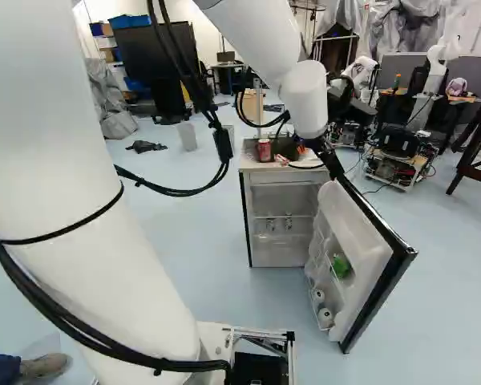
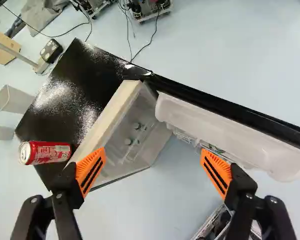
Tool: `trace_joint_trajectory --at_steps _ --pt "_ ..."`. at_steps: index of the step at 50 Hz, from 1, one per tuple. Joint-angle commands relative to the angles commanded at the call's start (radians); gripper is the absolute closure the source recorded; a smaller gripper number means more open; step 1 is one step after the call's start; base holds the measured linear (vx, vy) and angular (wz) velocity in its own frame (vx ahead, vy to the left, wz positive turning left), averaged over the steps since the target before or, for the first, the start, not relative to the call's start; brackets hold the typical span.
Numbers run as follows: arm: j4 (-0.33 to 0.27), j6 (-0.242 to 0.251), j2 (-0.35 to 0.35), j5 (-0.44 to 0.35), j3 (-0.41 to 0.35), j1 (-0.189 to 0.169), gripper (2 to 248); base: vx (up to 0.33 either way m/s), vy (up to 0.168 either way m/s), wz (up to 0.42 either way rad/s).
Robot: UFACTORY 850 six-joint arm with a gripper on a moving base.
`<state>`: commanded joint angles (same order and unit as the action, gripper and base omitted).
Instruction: Grab a drink from the fridge
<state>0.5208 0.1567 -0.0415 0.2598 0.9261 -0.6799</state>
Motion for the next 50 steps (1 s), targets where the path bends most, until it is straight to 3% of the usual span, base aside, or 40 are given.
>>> trace_joint_trajectory --at_steps 50 --pt "0.0 0.0 -0.113 0.003 0.122 -0.148 3 0.0 0.0 0.0"
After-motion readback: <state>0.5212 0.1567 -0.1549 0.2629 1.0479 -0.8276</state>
